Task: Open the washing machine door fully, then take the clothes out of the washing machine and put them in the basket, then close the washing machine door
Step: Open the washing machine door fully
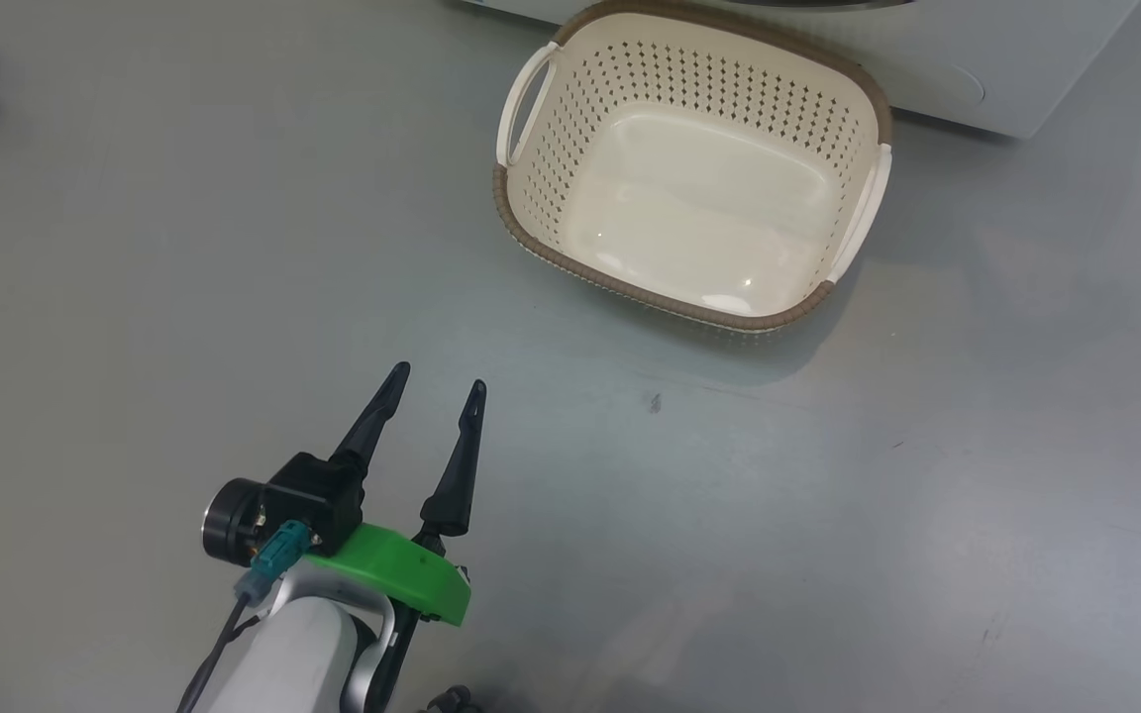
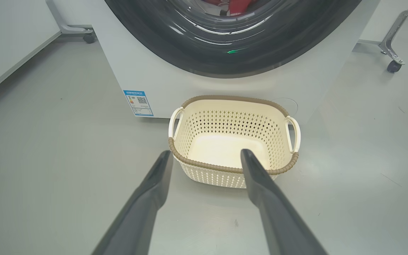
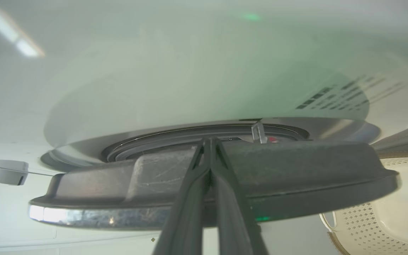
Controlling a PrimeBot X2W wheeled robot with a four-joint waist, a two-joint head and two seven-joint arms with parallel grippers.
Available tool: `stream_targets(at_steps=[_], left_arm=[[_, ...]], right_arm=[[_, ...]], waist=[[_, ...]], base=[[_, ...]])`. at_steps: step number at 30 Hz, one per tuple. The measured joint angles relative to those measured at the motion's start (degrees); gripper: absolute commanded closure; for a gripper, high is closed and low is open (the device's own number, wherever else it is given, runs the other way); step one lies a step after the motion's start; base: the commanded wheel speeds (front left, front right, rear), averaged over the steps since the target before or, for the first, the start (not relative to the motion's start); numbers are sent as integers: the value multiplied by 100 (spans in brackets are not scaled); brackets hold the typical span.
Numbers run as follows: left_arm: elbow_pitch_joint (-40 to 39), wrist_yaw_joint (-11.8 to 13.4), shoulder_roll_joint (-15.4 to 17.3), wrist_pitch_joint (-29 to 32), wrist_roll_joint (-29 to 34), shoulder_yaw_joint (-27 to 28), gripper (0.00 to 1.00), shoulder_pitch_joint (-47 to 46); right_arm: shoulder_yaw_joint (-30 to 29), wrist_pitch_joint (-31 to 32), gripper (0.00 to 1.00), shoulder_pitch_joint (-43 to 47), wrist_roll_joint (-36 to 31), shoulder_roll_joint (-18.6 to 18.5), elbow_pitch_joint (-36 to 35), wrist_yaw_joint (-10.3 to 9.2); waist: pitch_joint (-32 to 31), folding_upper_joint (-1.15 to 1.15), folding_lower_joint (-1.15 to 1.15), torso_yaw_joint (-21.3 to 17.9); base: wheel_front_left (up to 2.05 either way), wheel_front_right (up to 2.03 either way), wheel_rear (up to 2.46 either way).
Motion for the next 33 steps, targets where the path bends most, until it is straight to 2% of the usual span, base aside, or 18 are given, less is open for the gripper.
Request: stream_targets(at_steps=[9, 33], left_arm=[[2, 25, -1, 0, 0, -7, 0, -9], [79, 82, -1, 0, 65, 97, 0, -9]], right_arm=[[27, 452, 100, -34, 142, -63, 170, -55], [271, 1188, 100, 346, 282, 203, 543, -29]], waist=[[-38, 0, 0, 1], [-360, 0, 0, -170]], base=[[0, 0, 0], [0, 0, 0]])
